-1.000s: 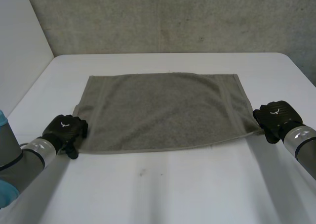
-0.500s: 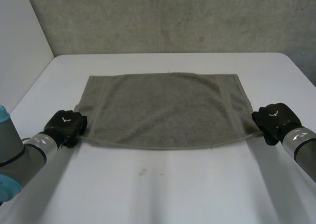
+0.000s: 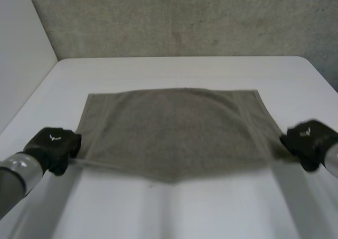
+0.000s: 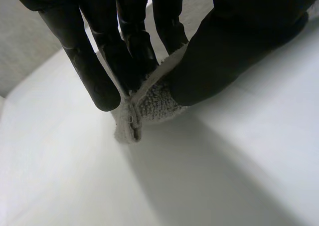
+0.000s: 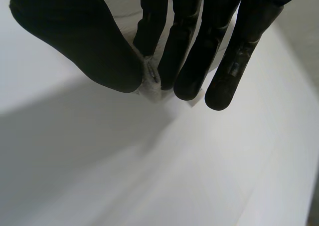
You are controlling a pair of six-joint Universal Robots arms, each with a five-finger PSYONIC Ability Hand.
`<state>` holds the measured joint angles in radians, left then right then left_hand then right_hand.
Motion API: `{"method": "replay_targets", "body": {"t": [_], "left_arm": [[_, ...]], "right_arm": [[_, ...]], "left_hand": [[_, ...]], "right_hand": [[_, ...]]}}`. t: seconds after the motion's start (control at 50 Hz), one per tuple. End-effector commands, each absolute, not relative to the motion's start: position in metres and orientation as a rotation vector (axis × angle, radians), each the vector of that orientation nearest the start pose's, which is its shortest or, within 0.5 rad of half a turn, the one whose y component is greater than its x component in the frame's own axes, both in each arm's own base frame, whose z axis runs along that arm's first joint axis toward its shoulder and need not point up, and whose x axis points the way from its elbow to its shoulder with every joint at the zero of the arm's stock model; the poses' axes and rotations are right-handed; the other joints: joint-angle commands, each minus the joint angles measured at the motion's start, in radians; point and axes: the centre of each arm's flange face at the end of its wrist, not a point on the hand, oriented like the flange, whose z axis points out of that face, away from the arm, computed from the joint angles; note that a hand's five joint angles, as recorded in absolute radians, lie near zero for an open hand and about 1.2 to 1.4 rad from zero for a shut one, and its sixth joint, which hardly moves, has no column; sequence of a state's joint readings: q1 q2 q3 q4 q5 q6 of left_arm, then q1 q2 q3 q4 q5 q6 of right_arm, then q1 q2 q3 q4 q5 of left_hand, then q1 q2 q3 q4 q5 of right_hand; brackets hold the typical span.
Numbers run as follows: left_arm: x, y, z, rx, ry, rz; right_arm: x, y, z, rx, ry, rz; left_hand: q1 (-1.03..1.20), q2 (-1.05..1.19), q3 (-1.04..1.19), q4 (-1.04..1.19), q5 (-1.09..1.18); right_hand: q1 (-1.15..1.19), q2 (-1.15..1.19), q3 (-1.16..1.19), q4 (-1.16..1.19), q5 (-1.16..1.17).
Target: Fold the towel.
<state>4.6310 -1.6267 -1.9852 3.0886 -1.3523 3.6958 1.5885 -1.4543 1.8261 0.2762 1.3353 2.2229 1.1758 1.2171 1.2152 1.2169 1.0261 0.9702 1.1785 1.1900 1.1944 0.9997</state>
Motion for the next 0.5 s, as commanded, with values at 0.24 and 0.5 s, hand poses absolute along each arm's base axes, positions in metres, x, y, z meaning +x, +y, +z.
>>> {"method": "replay_targets", "body": {"t": [0.24, 0.5], "left_arm": [[-0.169, -0.252, 0.179, 1.111, 2.368, -1.651], [-0.214, -0.359, 0.145, 1.133, 2.19, -1.777]], "right_arm": [[0.153, -0.277, 0.203, -1.53, 2.513, -1.634], [0.191, -0.371, 0.16, -1.453, 2.527, -1.974]], "left_hand": [[0.22, 0.179, 0.181, 0.179, 0.196], [0.22, 0.179, 0.181, 0.179, 0.196]], "right_hand": [[0.426, 0.218, 0.206, 0.202, 0.222], [0.426, 0.218, 0.206, 0.202, 0.222]]}}
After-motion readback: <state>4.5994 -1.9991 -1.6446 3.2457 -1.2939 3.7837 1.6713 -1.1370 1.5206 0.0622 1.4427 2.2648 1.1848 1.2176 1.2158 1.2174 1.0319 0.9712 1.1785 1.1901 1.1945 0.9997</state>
